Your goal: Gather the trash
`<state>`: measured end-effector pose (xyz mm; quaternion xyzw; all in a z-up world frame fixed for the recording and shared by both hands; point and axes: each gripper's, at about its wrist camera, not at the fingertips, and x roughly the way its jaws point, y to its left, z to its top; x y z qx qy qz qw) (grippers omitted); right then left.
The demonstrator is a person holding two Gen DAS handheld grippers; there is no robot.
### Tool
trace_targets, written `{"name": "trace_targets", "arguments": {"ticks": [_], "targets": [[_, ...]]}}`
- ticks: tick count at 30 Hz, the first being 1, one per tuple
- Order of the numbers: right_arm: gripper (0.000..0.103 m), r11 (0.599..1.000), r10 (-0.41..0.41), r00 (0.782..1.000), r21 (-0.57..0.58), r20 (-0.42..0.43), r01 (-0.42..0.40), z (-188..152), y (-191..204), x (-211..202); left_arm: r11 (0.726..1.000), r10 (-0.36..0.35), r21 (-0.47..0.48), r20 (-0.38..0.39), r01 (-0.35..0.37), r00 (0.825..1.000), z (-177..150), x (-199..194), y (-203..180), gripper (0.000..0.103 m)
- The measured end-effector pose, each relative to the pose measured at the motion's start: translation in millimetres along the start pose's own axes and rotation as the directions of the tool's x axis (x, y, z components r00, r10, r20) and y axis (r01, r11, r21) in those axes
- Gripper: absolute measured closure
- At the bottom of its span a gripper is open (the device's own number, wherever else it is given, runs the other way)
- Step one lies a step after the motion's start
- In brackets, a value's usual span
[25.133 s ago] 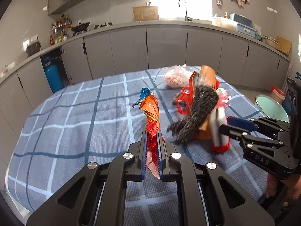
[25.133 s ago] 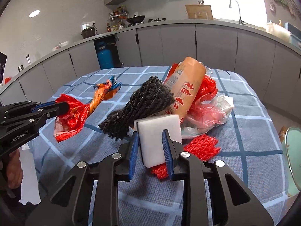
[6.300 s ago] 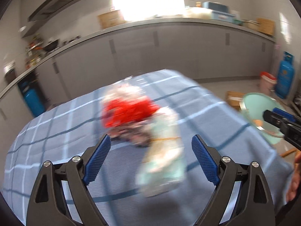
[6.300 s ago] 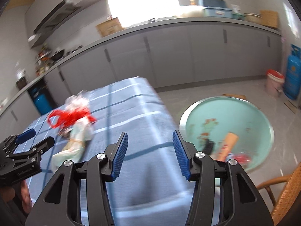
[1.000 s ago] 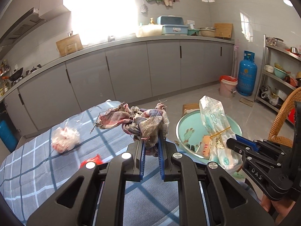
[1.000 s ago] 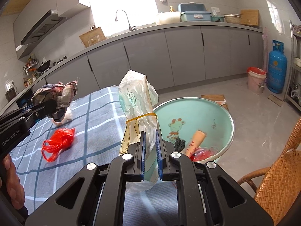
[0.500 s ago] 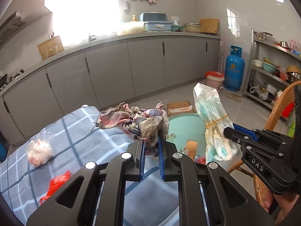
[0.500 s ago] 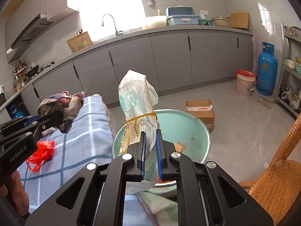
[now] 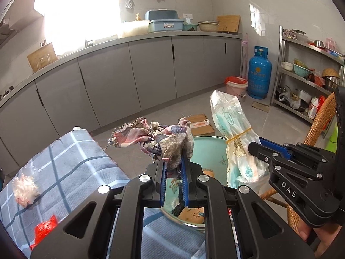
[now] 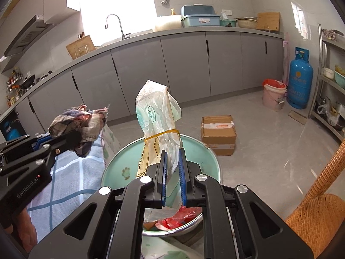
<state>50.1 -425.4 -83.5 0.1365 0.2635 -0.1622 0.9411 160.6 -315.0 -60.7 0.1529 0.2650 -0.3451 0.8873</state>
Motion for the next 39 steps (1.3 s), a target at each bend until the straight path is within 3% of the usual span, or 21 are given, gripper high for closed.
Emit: {"name": "trace_targets", "arguments": {"ticks": [20, 22, 25, 28, 33, 36, 39], "targets": [[0.091, 1.000, -0.001, 0.999, 0.000, -0.041, 0.001, 3, -11, 35, 0.999, -0.035, -0.004, -0.090, 0.035, 0.995, -9, 52, -7, 0.089], [0.088, 1.000, 0.003, 0.999, 0.002, -0.043, -0.003, 2, -12, 36, 0.999, -0.037, -0.001, -0.095, 0.037, 0.995, -10, 53, -7, 0.084], [0.076, 1.000, -0.003, 1.000, 0.015, -0.027, 0.004, 1, -15, 34, 1.000, -0.022, 0.001, -0.086, 0.022, 0.996, -13, 51, -7, 0.061], [0.076, 1.000, -0.007, 1.000, 0.027, -0.020, 0.008, 0, -18, 30, 1.000, -0.006, 0.003, -0.083, 0.006, 0.997, -16, 49, -4, 0.054], [0.076, 1.000, -0.004, 1.000, 0.031, -0.013, 0.004, 3, -17, 26, 1.000, 0.006, 0.000, -0.078, -0.007, 0.997, -18, 42, 2, 0.052], [0.068, 1.000, -0.001, 1.000, 0.028, -0.008, 0.001, 5, -14, 21, 0.999, 0.031, -0.005, -0.062, -0.031, 0.998, -19, 34, 6, 0.025], [0.067, 1.000, 0.002, 1.000, 0.025, 0.000, -0.002, 5, -10, 15, 0.999, 0.034, -0.025, -0.051, -0.035, 0.998, -21, 26, 13, 0.023]]}}
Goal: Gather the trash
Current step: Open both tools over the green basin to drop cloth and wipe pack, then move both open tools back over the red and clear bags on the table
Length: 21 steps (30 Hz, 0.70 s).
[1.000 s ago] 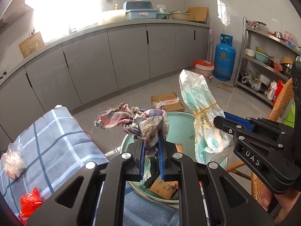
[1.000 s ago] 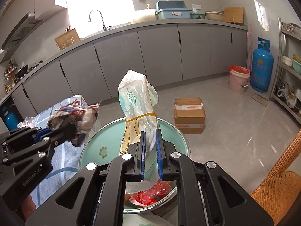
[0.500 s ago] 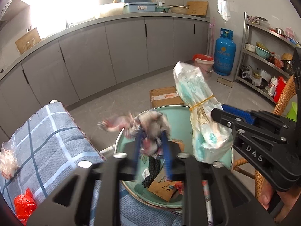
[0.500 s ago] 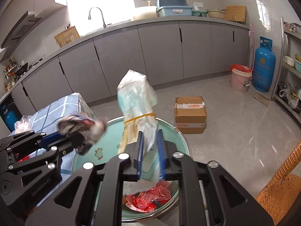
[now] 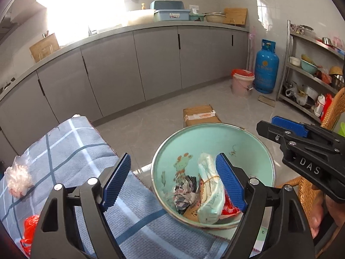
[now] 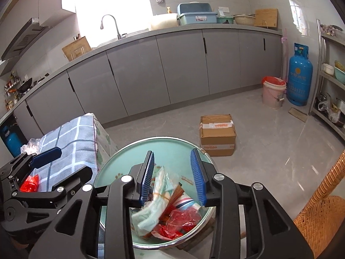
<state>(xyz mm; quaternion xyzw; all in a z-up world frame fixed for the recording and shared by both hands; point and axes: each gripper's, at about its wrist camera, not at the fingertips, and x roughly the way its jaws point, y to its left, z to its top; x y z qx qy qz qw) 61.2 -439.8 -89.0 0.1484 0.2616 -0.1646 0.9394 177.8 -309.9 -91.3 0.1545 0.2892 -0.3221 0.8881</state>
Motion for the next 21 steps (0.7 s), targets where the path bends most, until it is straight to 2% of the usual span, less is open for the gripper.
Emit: {"name": "trace_targets", "arguments": {"ticks": [7, 11, 14, 18, 20, 21], "targets": [[0.065, 1.000, 0.016, 1.000, -0.006, -0.001, -0.016, 0, 13, -7, 0.998, 0.049, -0.033, -0.009, -0.049, 0.999, -12, -16, 20, 0.023], [0.061, 0.998, 0.051, 0.999, -0.026, -0.005, -0.051, -2, 35, -11, 0.995, 0.078, -0.055, 0.003, -0.078, 0.997, -22, -35, 36, 0.020], [0.056, 0.996, 0.081, 0.997, -0.046, -0.011, -0.081, -3, 53, -12, 0.990, 0.125, -0.073, 0.023, -0.123, 0.992, -32, -57, 54, 0.011], [0.052, 0.989, 0.127, 0.992, -0.075, -0.024, -0.129, -6, 83, -12, 0.977, 0.186, -0.111, 0.042, -0.180, 0.982, -47, -90, 85, 0.010], [0.049, 0.984, 0.148, 0.988, -0.092, -0.035, -0.151, -8, 99, -11, 0.968, 0.218, -0.142, 0.047, -0.209, 0.975, -56, -105, 101, 0.007], [0.045, 0.981, 0.160, 0.986, -0.102, -0.040, -0.164, -9, 108, -11, 0.958, 0.247, -0.162, 0.045, -0.237, 0.968, -62, -115, 114, 0.006]]}}
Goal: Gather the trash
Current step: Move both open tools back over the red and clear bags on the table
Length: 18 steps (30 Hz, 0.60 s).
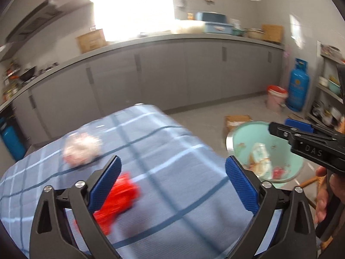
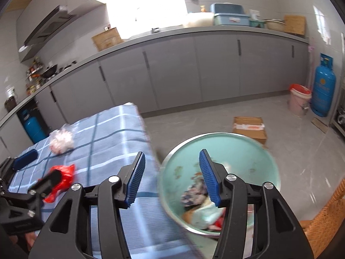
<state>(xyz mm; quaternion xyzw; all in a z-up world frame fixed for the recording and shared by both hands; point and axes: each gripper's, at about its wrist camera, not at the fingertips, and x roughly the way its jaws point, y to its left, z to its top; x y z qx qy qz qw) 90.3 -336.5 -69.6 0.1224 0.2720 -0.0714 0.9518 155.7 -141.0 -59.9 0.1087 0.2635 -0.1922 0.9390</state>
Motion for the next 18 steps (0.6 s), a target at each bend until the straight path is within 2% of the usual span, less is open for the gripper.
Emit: {"name": "trace_targets", "arguments": {"ticks": [5, 7, 12, 17, 18], "targets": [[0.043, 0.995, 0.069, 0.997, -0.066, -0.026, -0.071, -2, 51, 9, 0.992, 0.111, -0.061, -0.020, -0.113, 0.994, -18, -15, 66, 0.005], [0.034, 0.991, 0.091, 0.995, -0.091, -0.035, -0.094, -4, 69, 12, 0.986, 0.145, -0.083, -0.045, -0.148, 0.988, -25, -16, 88, 0.005], [0.034, 0.974, 0.152, 0.985, -0.158, -0.079, -0.163, -13, 125, 23, 0.952, 0.241, -0.165, -0.126, -0.260, 0.962, -51, -15, 151, 0.005], [0.033, 0.954, 0.185, 0.974, -0.215, -0.127, -0.209, -23, 169, 32, 0.919, 0.290, -0.223, -0.176, -0.325, 0.941, -71, -15, 194, 0.005], [0.028, 0.950, 0.189, 0.973, -0.227, -0.134, -0.216, -25, 178, 35, 0.911, 0.298, -0.236, -0.190, -0.338, 0.936, -75, -14, 203, 0.005]]}}
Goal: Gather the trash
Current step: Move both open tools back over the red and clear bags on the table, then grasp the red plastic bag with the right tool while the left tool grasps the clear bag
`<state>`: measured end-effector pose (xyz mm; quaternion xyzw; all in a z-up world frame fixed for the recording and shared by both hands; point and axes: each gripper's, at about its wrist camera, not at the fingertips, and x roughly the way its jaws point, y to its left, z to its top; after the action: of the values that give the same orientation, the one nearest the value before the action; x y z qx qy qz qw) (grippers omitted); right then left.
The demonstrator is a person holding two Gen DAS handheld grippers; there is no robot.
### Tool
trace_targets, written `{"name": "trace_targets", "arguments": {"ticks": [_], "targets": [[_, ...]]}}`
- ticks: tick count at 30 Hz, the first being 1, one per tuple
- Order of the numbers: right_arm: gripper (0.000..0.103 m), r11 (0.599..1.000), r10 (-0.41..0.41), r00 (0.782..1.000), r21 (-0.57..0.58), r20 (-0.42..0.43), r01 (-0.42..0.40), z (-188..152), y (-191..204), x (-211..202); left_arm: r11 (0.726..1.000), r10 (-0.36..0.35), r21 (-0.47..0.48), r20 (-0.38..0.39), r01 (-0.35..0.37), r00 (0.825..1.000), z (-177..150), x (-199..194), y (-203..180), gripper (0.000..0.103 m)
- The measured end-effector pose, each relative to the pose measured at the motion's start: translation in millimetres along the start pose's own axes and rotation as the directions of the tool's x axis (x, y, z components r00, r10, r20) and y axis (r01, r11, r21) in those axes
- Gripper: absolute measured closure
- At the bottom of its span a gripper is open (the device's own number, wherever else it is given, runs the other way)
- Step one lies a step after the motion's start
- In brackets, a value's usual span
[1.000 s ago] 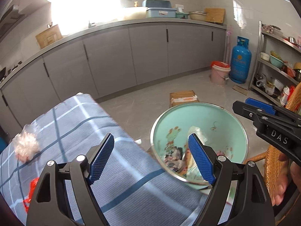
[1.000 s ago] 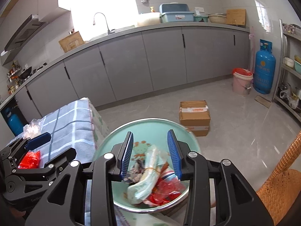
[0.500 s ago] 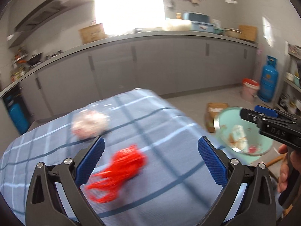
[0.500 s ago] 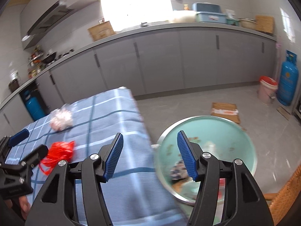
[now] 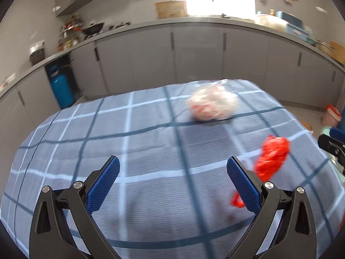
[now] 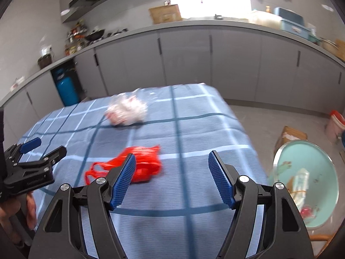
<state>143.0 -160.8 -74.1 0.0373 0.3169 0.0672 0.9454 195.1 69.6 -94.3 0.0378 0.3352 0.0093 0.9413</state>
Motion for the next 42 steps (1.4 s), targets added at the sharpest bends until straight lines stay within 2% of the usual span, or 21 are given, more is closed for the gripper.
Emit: {"name": "trace_targets", "arguments": {"ticks": [1, 10, 15, 17, 18, 19, 20, 21, 25, 31, 37, 39, 42], "targets": [[0.024, 1.000, 0.000, 1.000, -0.012, -0.004, 0.000, 0, 7, 3, 1.000, 0.002, -0.009, -0.011, -0.002, 1.000, 0, 3, 4, 0.005], [0.023, 0.999, -0.014, 0.998, -0.046, -0.060, 0.012, 5, 51, 43, 0.999, 0.021, -0.041, -0.053, -0.024, 0.998, -10, 12, 37, 0.005], [0.024, 0.999, -0.033, 0.992, -0.034, -0.120, 0.029, -1, 53, 66, 0.999, 0.018, -0.042, -0.041, -0.020, 0.999, 0, 13, 39, 0.005], [0.032, 1.000, -0.016, 0.990, -0.027, -0.142, 0.013, -6, 53, 71, 0.999, 0.023, -0.033, -0.031, -0.024, 0.999, 7, 13, 37, 0.005], [0.047, 1.000, -0.008, 0.988, -0.023, -0.151, 0.005, -8, 52, 73, 0.999, 0.021, -0.031, -0.025, -0.022, 0.999, 11, 14, 35, 0.005], [0.058, 1.000, -0.002, 0.986, -0.018, -0.164, -0.001, -10, 51, 76, 0.999, 0.020, -0.029, -0.021, -0.021, 1.000, 14, 14, 34, 0.005], [0.064, 1.000, 0.005, 0.986, -0.015, -0.167, -0.008, -12, 50, 77, 0.999, 0.019, -0.026, -0.018, -0.019, 1.000, 18, 15, 32, 0.005], [0.076, 1.000, 0.010, 0.985, -0.014, -0.169, -0.013, -13, 50, 77, 1.000, 0.014, -0.022, -0.015, -0.015, 1.000, 21, 17, 29, 0.005], [0.093, 0.999, 0.034, 0.987, -0.013, -0.157, -0.036, -12, 45, 70, 1.000, -0.004, -0.009, -0.003, 0.004, 1.000, 33, 23, 15, 0.005], [0.095, 0.999, 0.033, 0.993, 0.013, -0.111, -0.032, -10, 24, 46, 0.999, -0.043, 0.004, 0.012, 0.043, 0.999, 58, 41, -11, 0.005], [0.095, 0.997, -0.003, 0.997, 0.073, -0.071, 0.008, -7, -15, 24, 0.995, -0.101, 0.009, 0.003, 0.101, 0.995, 83, 84, -47, 0.005], [0.095, 0.997, -0.006, 0.998, 0.082, -0.065, 0.011, -8, -22, 22, 0.996, -0.085, 0.017, 0.002, 0.085, 0.996, 88, 100, -57, 0.005], [0.095, 0.997, -0.007, 0.998, 0.078, -0.063, 0.012, -10, -27, 19, 1.000, -0.020, 0.003, -0.008, 0.020, 1.000, 95, 124, -59, 0.005]]}}
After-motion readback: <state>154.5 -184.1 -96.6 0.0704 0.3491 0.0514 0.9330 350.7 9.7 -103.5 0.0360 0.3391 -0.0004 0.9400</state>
